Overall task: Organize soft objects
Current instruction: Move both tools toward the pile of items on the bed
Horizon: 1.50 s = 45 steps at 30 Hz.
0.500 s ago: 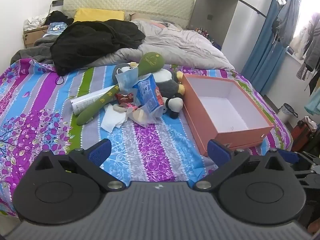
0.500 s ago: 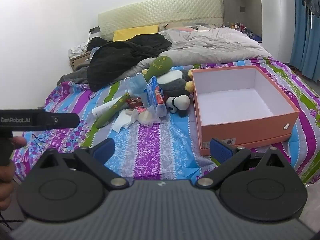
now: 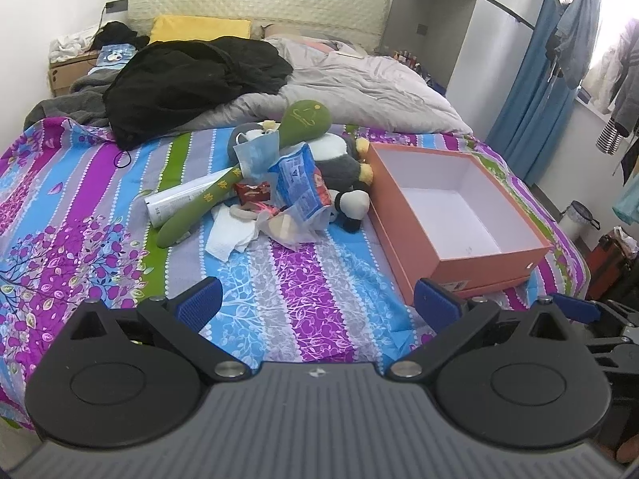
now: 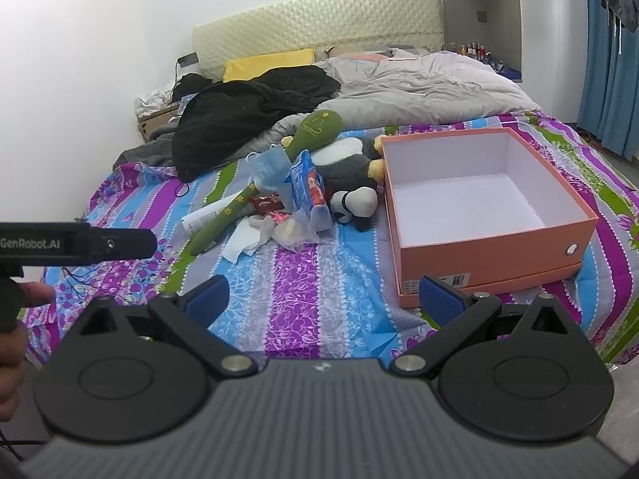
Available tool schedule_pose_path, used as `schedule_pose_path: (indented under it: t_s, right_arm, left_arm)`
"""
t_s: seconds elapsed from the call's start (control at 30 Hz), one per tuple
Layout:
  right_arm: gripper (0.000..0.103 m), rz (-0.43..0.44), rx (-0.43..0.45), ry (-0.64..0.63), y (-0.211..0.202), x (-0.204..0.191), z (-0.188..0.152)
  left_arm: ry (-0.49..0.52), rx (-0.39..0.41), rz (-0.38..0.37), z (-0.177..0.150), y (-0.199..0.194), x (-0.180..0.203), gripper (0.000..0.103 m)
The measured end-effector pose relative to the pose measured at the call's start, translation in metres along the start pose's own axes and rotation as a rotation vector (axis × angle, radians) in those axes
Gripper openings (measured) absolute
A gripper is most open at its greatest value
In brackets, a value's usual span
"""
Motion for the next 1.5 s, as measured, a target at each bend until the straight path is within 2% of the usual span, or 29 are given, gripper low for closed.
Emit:
schedule_pose_path:
  t_s: [0.37,0.47,0.5,0.63,0.7,0.83,0.93,0.97,1.03,1.1,1.23,1.4,1.5]
  right_arm:
    - [0.103,-0.014,0.006,-0.024,0.003,-0.006,0.000]
    - [0.103,-0.010,-0.005,-0.009,0.003,-0.006,-0.002]
    - [0.103,-0.008,-0.009,-0.004,0.004,-0.006,-0.004]
    - [0.103,-0.005,-0.027,0.004,0.008,-0.007,-0.012]
    - [0.103,0.003,-0.037,-0.005,0.011,-0.008,-0.015]
    - [0.103,0.008,-0.051,-0.020,0.021,-0.010,-0.012]
    - [0.103,0.036,-0.065,-0.040,0.033,-0.011,-0.011]
    - [0.103,0.034,-0.072,-0.045,0.037,-0.011,-0.010]
    - [0.103,0.029,-0.084,-0.060,0.047,-0.012,-0.009]
    - [0.103,0.035,-0.086,-0.061,0.055,-0.012,-0.008]
    - [0.102,0.048,-0.107,-0.062,0.079,-0.012,-0.004]
    - [0.100,0.094,-0.106,-0.087,0.112,-0.019,0.007]
    - [0.100,0.108,-0.102,-0.107,0.133,-0.024,0.012]
  left_arm:
    - [0.014,0.021,0.030,-0.002,-0.006,-0.005,0.103]
    - [-0.025,-0.022,-0.005,-0.006,-0.006,-0.004,0.103]
    - [-0.016,-0.012,-0.004,-0.004,-0.007,-0.003,0.103]
    - [-0.037,-0.055,-0.004,-0.008,-0.003,-0.003,0.103]
    - [-0.036,-0.049,-0.010,-0.009,0.003,-0.003,0.103]
    - [-0.004,-0.002,0.050,-0.005,0.014,-0.009,0.103]
    - [-0.030,0.023,0.036,-0.002,0.026,-0.017,0.103]
    - [-0.037,0.016,0.051,-0.002,0.029,-0.021,0.103]
    - [-0.053,0.048,0.068,0.003,0.038,-0.028,0.103]
    - [-0.065,0.035,0.082,0.004,0.047,-0.034,0.103]
    - [-0.081,0.007,0.055,0.009,0.069,-0.046,0.103]
    - [-0.029,-0.065,0.130,0.009,0.102,-0.061,0.103]
    - [-0.015,-0.082,0.151,0.012,0.121,-0.073,0.103]
Point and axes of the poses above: each gripper's, at about its wrist camera, not at the fingertips, and y roughly the way its jaws point, x to its right, z to its top, the point moved 9 cm from there along y, roughly the way its jaws point, and after that the axes turned 8 degrees about -x, right-handed, at the moved point
